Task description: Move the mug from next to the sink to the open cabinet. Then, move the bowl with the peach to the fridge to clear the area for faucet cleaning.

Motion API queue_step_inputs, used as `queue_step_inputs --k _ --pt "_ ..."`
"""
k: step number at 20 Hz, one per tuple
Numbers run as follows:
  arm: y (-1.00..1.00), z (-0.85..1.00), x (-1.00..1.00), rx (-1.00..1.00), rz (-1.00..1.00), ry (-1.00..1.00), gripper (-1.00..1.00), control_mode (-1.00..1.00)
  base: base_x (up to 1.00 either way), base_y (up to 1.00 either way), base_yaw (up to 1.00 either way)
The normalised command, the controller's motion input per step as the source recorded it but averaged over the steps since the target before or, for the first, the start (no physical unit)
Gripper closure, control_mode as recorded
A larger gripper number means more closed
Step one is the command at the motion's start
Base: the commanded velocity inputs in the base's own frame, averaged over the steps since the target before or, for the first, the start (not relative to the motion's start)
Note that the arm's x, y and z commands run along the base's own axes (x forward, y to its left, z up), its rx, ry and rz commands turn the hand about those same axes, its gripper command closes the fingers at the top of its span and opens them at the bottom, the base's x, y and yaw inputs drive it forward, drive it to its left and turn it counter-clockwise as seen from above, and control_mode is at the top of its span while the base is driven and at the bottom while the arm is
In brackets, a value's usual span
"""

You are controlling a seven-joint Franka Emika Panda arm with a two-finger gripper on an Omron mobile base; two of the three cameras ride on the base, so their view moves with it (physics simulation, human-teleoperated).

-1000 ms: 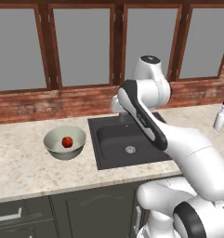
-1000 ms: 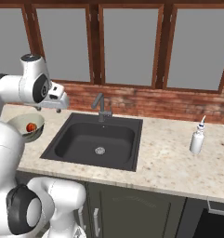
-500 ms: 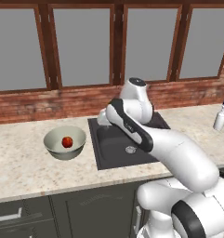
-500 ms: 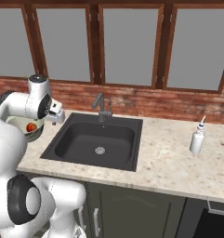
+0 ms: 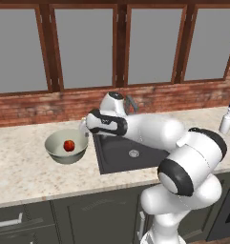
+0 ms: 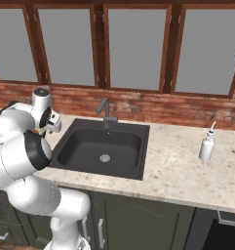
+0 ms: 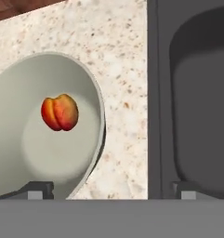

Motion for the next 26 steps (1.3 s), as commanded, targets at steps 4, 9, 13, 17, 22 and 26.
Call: queue_step_inputs --k 4,9,13,17,22,26 --pt "0.09 -0.19 0.09 0.0 0.0 0.08 -1.0 -1.0 0.0 0.0 0.0" --pt "0.23 -0.52 0.2 0.0 0.02 0.09 -1.0 -1.0 0.0 0.0 0.0" --pt "0.19 -0.42 0.15 0.06 0.03 0.01 -1.0 -1.0 0.0 0.0 0.0" --pt "0.17 -0.4 0.17 0.05 0.03 0.0 -1.0 -1.0 0.0 0.0 0.0" --pt "0.06 -0.28 0.06 0.01 0.0 0.0 -1.0 -1.0 0.0 0.0 0.0" --pt "0.0 -0.05 0.0 0.0 0.0 0.0 1.0 -1.0 0.0 0.0 0.0"
